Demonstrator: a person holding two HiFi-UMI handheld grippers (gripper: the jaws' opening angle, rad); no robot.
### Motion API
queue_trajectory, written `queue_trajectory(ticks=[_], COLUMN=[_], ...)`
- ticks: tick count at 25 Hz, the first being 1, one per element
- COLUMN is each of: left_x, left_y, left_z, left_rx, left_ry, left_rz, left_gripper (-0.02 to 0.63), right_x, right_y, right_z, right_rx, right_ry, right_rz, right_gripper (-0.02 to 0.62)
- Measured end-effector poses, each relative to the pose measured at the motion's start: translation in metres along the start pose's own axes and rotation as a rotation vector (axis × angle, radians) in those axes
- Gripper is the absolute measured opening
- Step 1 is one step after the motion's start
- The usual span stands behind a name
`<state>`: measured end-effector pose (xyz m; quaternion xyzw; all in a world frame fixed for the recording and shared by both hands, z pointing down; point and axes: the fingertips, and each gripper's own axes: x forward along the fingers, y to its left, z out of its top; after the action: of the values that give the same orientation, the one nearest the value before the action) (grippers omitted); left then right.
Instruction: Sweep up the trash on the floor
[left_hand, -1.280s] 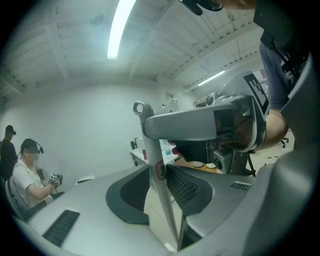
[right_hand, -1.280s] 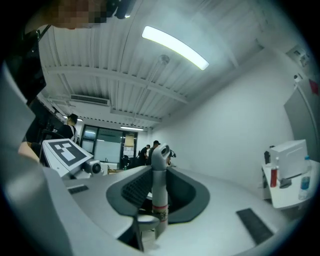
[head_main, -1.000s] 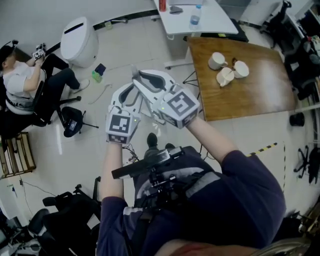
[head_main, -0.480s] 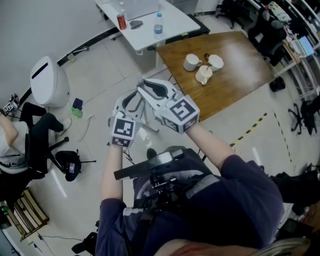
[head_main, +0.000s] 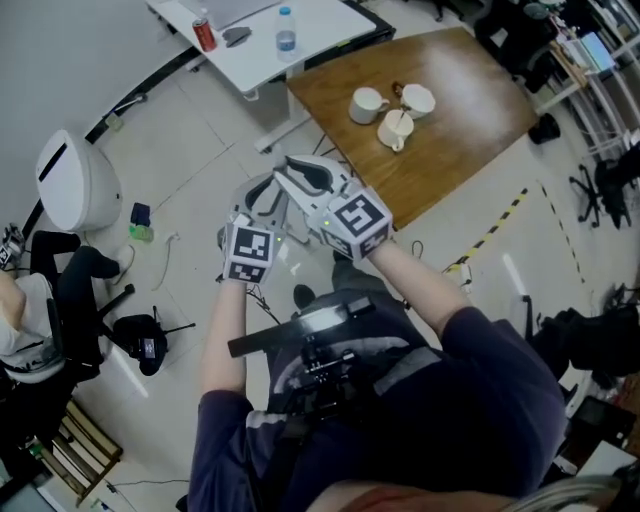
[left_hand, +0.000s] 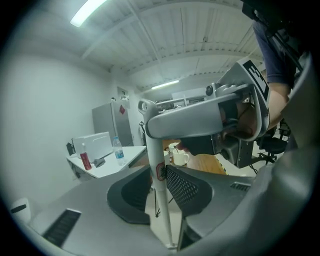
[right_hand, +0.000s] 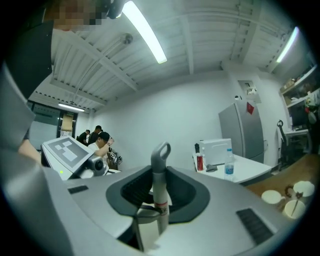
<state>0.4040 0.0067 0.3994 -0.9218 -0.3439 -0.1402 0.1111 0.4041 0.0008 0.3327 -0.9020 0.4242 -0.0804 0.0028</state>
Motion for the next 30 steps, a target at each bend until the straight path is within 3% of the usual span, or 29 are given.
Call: queue_trajectory(ticks=[5, 15, 24, 30], left_x=[0.036, 0.101, 0.161, 0.195], left_y=[-0.007, 0.004, -0.008, -0.008], left_z=[-0.022, -0.052, -0.09, -0.089], left_rx=[-0.02, -0.058, -0.068, -0.093], left_ry=[0.063, 0.12, 0.214, 0.175], left_rz=[-0.004, 0.023, -0.002, 0.006], left_gripper=[0.099, 0.098, 0.096, 0.095], right_x=[0.0, 0.021, 0.021, 0.022], right_y=[-0.031, -0.086, -0.131, -0.164], right_z=[-0.032, -0.074, -0.131, -0.141], right_rx=[0.05, 0.054, 0.053, 0.031], right_ry=[0.056, 0.132, 0.213, 0.181], right_rz=[-0.003, 0.005, -0.064, -0.075], right_gripper=[0.107, 0.107, 0.107, 0.109])
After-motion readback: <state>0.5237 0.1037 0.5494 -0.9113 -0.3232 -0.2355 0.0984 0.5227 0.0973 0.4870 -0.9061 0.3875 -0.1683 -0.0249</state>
